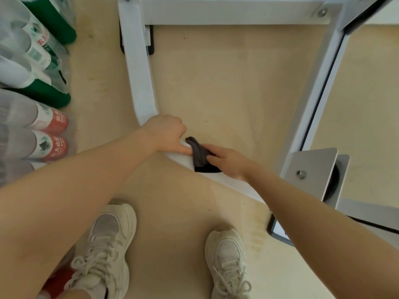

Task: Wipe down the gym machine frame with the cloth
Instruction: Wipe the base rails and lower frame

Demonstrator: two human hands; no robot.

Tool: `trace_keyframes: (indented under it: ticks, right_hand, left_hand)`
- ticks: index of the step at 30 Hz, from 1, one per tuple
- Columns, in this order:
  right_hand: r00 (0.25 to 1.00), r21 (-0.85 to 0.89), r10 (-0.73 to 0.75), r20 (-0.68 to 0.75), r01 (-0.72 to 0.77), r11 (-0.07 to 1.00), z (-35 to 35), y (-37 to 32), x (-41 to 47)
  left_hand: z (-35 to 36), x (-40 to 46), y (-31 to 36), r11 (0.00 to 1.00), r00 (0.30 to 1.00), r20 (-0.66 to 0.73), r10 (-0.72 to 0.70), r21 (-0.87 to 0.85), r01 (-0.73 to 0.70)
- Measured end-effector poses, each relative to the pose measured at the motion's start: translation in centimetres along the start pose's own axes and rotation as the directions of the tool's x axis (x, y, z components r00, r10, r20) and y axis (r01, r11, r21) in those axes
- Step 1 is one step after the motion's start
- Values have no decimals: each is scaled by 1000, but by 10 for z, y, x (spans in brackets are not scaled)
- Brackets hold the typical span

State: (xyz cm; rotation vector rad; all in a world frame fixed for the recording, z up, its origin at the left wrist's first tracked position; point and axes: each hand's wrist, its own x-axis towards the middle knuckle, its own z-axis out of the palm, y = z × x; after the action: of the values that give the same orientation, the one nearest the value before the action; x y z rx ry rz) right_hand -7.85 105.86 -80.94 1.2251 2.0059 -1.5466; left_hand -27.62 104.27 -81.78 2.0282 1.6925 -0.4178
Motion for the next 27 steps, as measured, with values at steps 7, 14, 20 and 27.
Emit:
trace_keyframes:
  ticks: [7, 14, 20, 27]
  right_hand:
    - [982, -368, 188, -14, -180, 912, -25, 31, -26]
    - [905, -278, 51, -423, -183, 943, -72, 7, -6]
    - [938, -888, 346, -34, -187, 419, -100, 23, -26]
    - [833, -969, 553, 12, -128, 213, -106, 49, -25]
  left_hand:
    - [-3, 6, -3, 1000, 996, 87, 18, -12, -17]
    - [-12, 29, 4, 993, 992, 73, 102, -60, -98]
    - [-15, 55, 34, 954, 956, 69, 285, -119, -275]
    - [7, 49, 41, 889, 886, 190, 423, -275, -366]
